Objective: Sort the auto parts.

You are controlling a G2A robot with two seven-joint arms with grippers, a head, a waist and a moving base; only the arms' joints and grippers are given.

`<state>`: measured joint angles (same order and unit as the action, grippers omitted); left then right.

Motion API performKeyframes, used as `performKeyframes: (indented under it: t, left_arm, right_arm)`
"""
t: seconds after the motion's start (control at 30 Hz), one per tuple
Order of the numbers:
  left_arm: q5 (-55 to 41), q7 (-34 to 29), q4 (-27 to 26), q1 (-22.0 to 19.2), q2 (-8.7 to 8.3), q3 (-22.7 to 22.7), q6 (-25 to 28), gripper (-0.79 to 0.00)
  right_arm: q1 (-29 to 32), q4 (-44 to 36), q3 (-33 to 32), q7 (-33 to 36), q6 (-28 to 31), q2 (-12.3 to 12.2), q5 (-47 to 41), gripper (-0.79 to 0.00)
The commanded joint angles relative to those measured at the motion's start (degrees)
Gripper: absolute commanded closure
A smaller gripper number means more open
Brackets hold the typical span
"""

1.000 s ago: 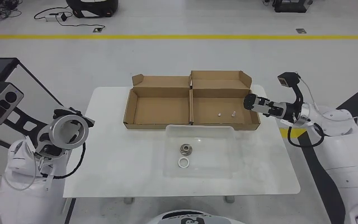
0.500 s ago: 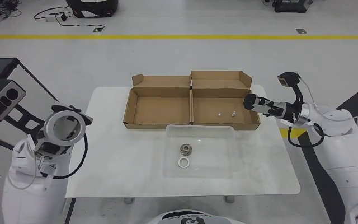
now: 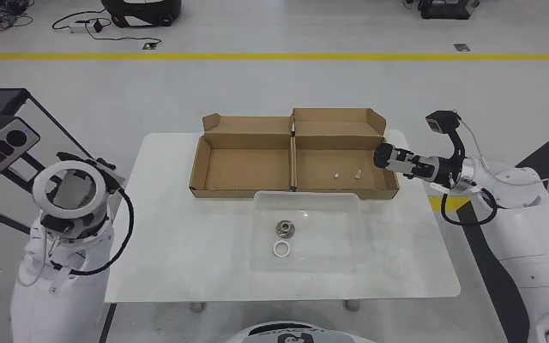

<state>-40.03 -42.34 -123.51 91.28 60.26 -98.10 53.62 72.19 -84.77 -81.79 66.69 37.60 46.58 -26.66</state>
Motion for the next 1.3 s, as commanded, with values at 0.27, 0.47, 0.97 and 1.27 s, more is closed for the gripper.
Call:
performKeyframes:
  t: [0.27, 0.47, 0.97, 1.27]
  left_arm:
    - [6.6, -6.7, 0.9, -0.3, -0.48, -2.6, 0.5, 0.0]
    - [8.8, -7.1, 0.8, -0.3, -0.63, -2.8, 1.2, 0.0]
    - [-3.1, -0.6, -0.5, 0.8, -0.21, 0.3, 0.1, 0.0]
    - [-0.6, -3.7, 0.5, 1.0, -0.25, -1.1, -1.0, 0.0]
  right_arm:
    - [0.0, 0.0, 0.0, 0.0, 0.0, 0.0, 0.0, -0.785]
    - [0.0, 0.0, 0.0, 0.0, 0.0, 0.0, 0.0, -0.785]
    - [0.0, 0.0, 0.0, 0.0, 0.0, 0.0, 0.0, -0.785]
    - [0.0, 0.0, 0.0, 0.0, 0.0, 0.0, 0.0, -0.785]
